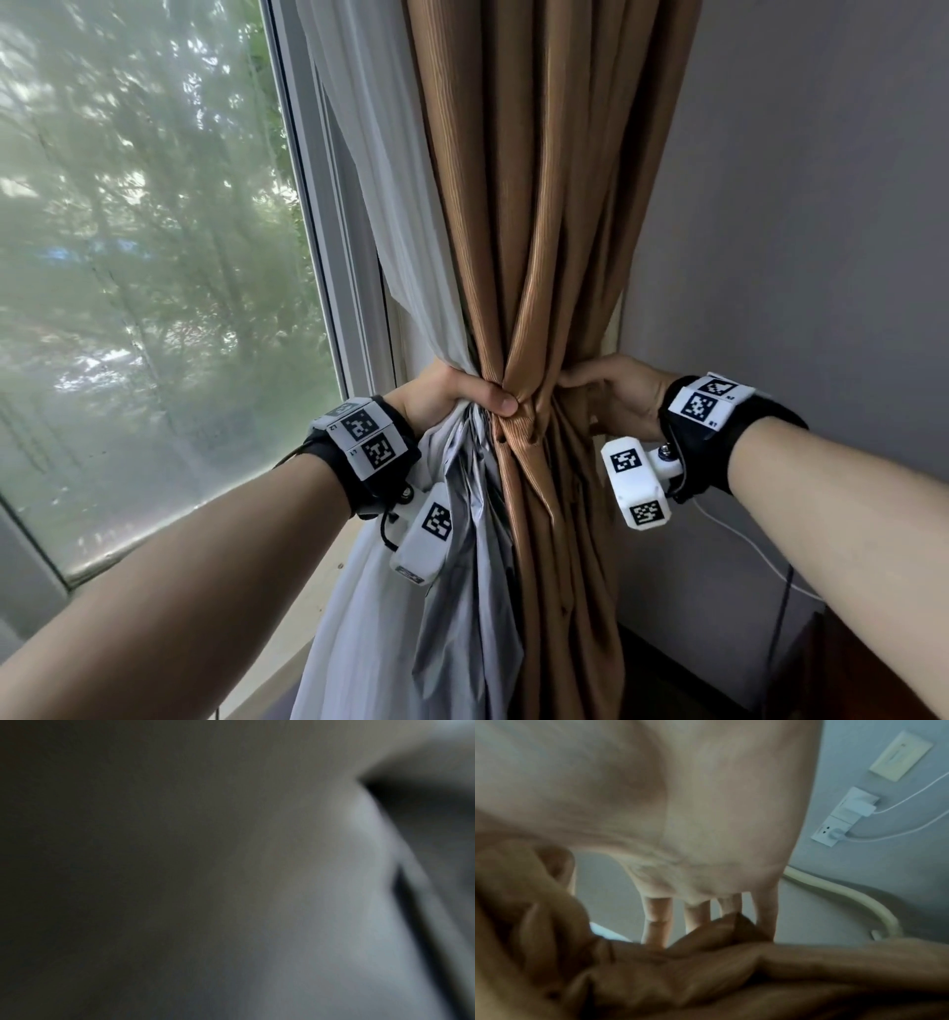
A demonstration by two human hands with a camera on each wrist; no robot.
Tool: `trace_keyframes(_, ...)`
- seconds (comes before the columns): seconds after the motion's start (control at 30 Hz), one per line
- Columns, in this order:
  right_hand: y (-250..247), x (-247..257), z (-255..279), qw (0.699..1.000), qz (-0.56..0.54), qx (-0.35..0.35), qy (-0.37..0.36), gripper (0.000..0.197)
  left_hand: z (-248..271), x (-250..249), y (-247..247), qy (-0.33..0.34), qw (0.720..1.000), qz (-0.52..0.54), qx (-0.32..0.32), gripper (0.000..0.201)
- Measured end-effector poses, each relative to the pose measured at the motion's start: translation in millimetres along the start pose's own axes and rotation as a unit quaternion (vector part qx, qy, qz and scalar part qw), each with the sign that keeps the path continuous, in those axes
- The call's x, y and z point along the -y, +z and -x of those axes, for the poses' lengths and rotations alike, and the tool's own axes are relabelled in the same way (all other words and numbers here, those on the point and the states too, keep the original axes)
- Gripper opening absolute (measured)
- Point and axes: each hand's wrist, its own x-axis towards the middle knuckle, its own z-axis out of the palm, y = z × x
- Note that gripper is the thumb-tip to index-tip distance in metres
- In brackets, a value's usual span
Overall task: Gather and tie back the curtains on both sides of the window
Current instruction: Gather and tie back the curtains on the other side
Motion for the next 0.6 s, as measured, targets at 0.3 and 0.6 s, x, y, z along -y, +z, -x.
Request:
trace_keyframes(0.3,-13,-12,-8,0.997,0.04,-0.061,0.032,0.038,-3,5,-7,-0.018,1.0,0.012,-0.009,0.067)
trace_keyframes(0.6,-6,-14,-20,0.974,0.195,-0.105,0.045,0.023,-1,4,-4,-0.002,1.0,0.01,0.003,0.043)
